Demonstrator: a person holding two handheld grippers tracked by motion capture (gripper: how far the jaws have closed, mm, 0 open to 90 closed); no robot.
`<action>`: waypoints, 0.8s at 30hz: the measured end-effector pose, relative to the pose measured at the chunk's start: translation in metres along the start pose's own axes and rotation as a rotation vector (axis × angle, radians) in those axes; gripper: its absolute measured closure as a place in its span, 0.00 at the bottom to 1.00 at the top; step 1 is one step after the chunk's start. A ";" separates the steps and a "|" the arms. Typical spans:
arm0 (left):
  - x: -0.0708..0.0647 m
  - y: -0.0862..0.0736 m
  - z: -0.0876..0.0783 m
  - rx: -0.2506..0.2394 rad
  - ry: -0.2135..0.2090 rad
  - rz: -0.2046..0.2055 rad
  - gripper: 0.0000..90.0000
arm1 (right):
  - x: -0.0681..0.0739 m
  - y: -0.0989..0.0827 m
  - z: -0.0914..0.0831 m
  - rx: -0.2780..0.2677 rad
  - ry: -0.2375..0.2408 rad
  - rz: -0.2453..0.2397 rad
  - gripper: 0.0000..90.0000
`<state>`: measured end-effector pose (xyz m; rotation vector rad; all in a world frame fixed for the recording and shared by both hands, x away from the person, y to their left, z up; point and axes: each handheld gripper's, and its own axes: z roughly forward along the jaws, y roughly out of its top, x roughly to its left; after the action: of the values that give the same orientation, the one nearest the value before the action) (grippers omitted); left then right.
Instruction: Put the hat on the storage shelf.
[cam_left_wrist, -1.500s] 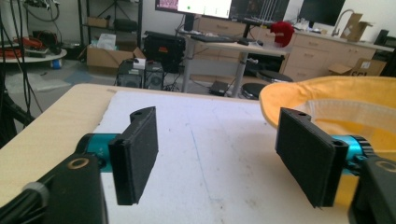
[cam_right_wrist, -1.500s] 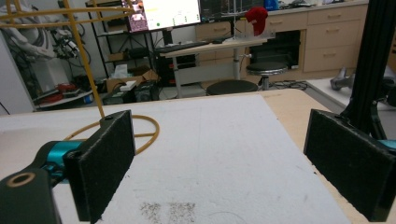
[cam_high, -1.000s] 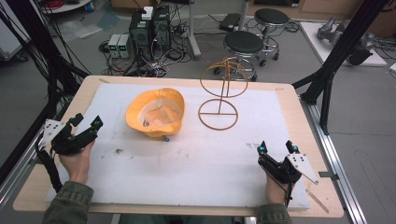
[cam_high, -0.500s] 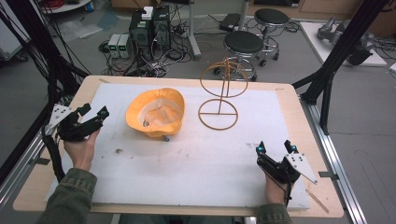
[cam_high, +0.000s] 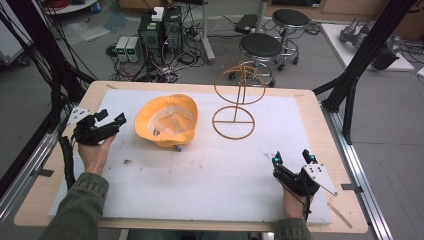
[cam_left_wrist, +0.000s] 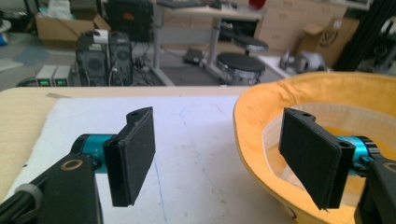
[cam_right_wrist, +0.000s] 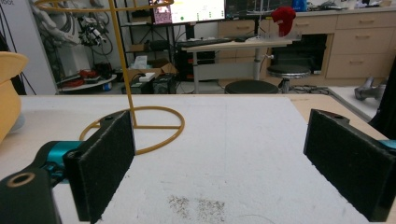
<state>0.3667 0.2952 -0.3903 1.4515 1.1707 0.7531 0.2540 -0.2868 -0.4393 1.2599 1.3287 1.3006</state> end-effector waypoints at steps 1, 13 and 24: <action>0.000 0.000 0.000 0.000 0.000 0.000 0.30 | 0.000 0.000 0.000 -0.003 0.000 -0.006 0.09; -0.002 0.004 0.027 0.051 -0.028 -0.015 0.30 | 0.004 -0.001 0.002 0.008 0.004 -0.009 0.09; -0.002 0.010 0.055 0.150 -0.052 -0.052 0.30 | 0.004 -0.001 0.002 0.007 0.014 -0.016 0.09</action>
<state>0.4183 0.2747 -0.3931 1.5487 1.2418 0.5984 0.2555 -0.2827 -0.4398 1.2439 1.3515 1.2968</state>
